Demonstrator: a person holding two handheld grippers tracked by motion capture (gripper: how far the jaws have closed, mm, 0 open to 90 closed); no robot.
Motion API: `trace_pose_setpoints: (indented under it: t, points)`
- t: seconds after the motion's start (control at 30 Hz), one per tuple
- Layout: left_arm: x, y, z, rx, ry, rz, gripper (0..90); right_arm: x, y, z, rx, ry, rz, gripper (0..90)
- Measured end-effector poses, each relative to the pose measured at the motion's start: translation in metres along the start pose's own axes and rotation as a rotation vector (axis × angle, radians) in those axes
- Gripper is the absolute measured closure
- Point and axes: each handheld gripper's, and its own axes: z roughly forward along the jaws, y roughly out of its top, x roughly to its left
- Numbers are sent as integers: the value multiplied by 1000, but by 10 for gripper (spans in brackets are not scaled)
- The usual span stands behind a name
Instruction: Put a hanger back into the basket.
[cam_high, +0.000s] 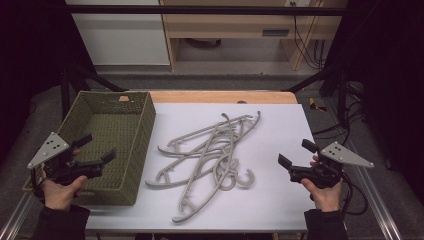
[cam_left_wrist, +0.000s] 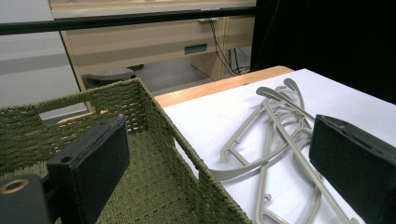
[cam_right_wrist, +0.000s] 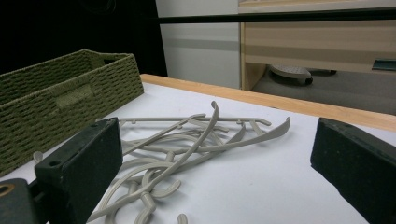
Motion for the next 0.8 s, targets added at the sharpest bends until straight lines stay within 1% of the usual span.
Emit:
trace_pose_setpoints:
  t: [0.23,0.3,0.33,0.37,0.4,0.43,0.5,0.53,0.57,0.6,0.63,0.67,0.7,0.73,0.77,0.8]
  points:
    - [-10,2,6,15,-11,13,54,1,1,-1,3,-2,4,24]
    - [-19,4,10,29,-24,27,56,1,1,0,6,-6,-3,24]
    - [-19,4,10,29,-24,27,57,1,0,0,6,-2,2,25]
    - [-26,6,14,39,-26,29,60,1,0,0,8,-5,0,24]
    - [-26,6,14,39,-26,29,62,1,0,1,11,-9,-2,24]
    - [-36,6,20,48,-40,31,64,1,-1,1,10,-9,-2,24]
    - [-47,7,27,72,-50,44,67,1,-1,1,14,-6,-1,25]
    - [-47,7,27,72,-50,44,68,2,-1,1,15,-4,-2,25]
    - [-60,7,35,92,-78,51,71,2,0,1,18,-6,0,25]
    - [-66,6,39,111,-86,58,75,3,0,1,13,-4,0,25]
    - [-66,6,39,111,-86,58,76,3,0,0,14,-1,-4,26]
    - [-79,5,48,131,-104,70,78,4,0,0,13,1,0,26]
    - [-79,5,48,131,-104,70,80,4,0,0,13,1,0,26]
    - [-86,4,52,146,-118,80,80,4,0,0,14,2,-1,26]
    - [-98,2,60,171,-132,97,81,4,0,1,17,1,0,26]
    - [-98,2,60,171,-132,97,83,4,0,1,18,1,-2,26]
